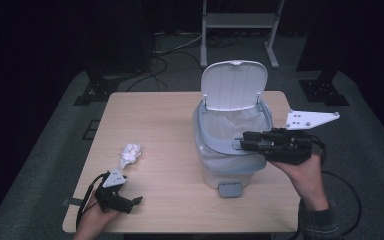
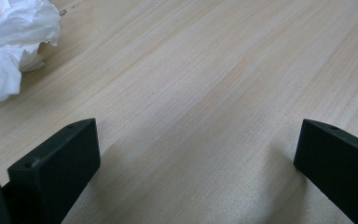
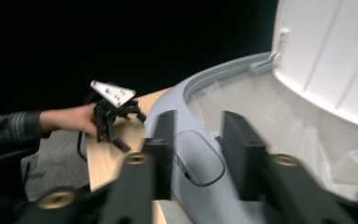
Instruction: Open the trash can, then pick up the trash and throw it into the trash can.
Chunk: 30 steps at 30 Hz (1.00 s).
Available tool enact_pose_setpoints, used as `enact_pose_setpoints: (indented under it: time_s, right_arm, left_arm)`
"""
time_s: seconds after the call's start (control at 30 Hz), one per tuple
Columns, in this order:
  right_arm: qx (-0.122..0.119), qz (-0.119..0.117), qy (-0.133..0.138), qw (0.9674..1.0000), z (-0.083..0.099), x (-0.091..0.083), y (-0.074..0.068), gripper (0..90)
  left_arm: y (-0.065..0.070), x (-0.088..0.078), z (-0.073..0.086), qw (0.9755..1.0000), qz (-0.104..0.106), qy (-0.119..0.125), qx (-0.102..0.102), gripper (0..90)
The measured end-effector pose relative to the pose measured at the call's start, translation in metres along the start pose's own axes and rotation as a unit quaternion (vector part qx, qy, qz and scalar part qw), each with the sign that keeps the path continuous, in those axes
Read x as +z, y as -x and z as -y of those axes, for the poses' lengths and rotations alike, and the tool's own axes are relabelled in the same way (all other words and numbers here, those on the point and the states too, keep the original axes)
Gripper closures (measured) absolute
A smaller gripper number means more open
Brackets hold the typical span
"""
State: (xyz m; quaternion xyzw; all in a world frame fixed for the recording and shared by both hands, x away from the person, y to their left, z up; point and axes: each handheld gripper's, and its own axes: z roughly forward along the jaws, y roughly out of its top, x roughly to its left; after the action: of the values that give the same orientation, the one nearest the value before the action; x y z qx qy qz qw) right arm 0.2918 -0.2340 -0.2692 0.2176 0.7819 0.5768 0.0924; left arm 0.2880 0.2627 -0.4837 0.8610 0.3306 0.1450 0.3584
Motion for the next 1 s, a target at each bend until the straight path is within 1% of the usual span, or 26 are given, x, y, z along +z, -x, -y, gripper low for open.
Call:
enact_pose_setpoints:
  time_s: [0.07,0.2,0.27,0.4,0.47,0.53,0.6,0.63,0.7,0.83,0.9,0.93,1.0]
  right_arm:
    - [-0.002,0.012,0.003,0.9999,-0.002,-0.005,-0.002,51.6]
    - [0.003,0.038,0.012,0.9992,-0.002,-0.016,-0.003,41.4]
    - [0.007,0.053,0.009,0.9985,-0.001,-0.020,-0.002,36.8]
    - [0.007,0.081,0.009,0.9967,0.001,-0.028,-0.002,27.5]
    - [0.006,0.093,0.005,0.9956,0.003,-0.031,-0.002,24.3]
    - [0.007,0.110,-0.001,0.9939,0.004,-0.033,-0.003,17.6]
    - [0.009,0.120,-0.009,0.9927,0.008,-0.035,-0.002,14.9]
    - [0.009,0.120,-0.009,0.9927,0.008,-0.035,-0.002,14.9]
    - [0.017,0.127,-0.014,0.9916,0.015,-0.039,-0.002,13.2]
    - [0.026,0.136,-0.020,0.9902,0.022,-0.044,-0.001,12.2]
    - [0.027,0.139,-0.019,0.9898,0.023,-0.045,0.000,11.6]
    - [0.028,0.142,-0.020,0.9893,0.026,-0.046,0.000,10.0]
    - [0.028,0.146,-0.023,0.9886,0.030,-0.047,0.001,9.8]
  left_arm:
    - [0.000,0.000,0.000,1.0000,0.000,0.000,0.000,0.0]
    - [0.000,0.000,0.000,1.0000,0.000,0.000,0.000,0.0]
    - [0.000,0.000,0.000,1.0000,0.000,0.000,0.000,0.0]
    - [0.000,0.000,0.000,1.0000,0.000,0.000,0.000,0.0]
    - [0.000,0.000,0.000,1.0000,0.000,0.000,0.000,0.0]
    - [0.000,0.000,0.000,1.0000,0.000,0.000,0.000,0.0]
    - [0.000,0.000,0.000,1.0000,0.000,0.000,0.000,0.0]
    - [0.000,0.000,0.000,1.0000,0.000,0.000,0.000,0.0]
    - [0.000,0.000,0.000,1.0000,0.000,0.000,0.000,0.0]
    - [0.000,0.000,0.000,1.0000,0.000,0.000,0.000,0.0]
    - [0.000,0.000,0.000,1.0000,0.000,0.000,0.000,0.0]
    - [0.000,0.000,0.000,1.0000,0.000,0.000,0.000,0.0]
    - [0.000,0.000,0.000,1.0000,0.000,0.000,0.001,0.0]
